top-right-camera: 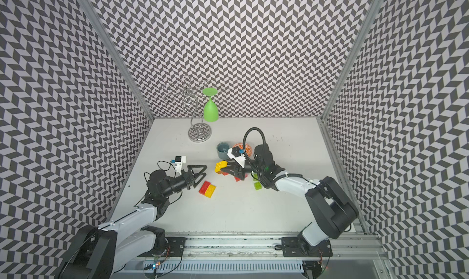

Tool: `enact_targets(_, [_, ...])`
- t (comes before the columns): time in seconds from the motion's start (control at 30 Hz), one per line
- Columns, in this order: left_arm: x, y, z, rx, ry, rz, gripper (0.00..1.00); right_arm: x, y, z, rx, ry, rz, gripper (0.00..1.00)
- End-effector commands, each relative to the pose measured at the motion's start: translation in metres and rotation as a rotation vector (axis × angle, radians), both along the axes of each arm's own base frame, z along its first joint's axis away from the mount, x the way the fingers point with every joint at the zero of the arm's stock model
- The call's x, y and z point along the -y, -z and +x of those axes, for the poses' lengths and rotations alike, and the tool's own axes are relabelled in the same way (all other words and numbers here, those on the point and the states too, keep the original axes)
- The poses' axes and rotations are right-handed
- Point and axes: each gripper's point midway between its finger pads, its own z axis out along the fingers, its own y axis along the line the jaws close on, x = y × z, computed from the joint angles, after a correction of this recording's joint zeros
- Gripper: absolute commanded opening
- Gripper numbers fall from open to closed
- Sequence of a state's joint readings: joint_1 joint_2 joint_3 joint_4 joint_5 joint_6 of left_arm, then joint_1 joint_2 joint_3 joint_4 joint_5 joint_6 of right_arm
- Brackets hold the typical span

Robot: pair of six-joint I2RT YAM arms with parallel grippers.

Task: Assemble the letter s with lego
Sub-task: Pick up the lego brick from the center of the board.

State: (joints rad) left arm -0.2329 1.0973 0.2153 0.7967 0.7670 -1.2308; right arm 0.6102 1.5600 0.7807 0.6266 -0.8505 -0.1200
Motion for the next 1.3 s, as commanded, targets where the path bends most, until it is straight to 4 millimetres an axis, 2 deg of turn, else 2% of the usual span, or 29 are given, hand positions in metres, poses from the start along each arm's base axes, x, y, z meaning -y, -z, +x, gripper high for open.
enact_targets(0.0, [0.005,-0.029,-0.001,0.083,-0.004,-0.099,1.00,0.000,-0.020,-0.003,0.037,-0.032,0.110,0.15])
enact_targets(0.27, [0.021,-0.035,-0.006,0.082,0.032,-0.156,1.00,-0.003,-0.013,-0.003,0.007,-0.050,0.143,0.15])
enact_targets(0.37, [0.026,-0.030,-0.007,0.067,0.041,-0.155,1.00,-0.003,-0.010,-0.002,-0.005,-0.049,0.152,0.14])
enact_targets(0.73, [0.031,-0.029,-0.005,0.068,0.048,-0.159,0.98,-0.008,0.002,-0.004,-0.048,-0.073,0.164,0.15])
enact_targets(1.1, [0.036,-0.023,-0.006,0.050,0.062,-0.162,0.98,-0.017,0.005,-0.004,-0.054,-0.095,0.175,0.15])
enact_targets(1.27, [0.037,-0.022,-0.005,0.048,0.062,-0.166,0.93,-0.022,0.010,-0.010,-0.064,-0.116,0.176,0.15])
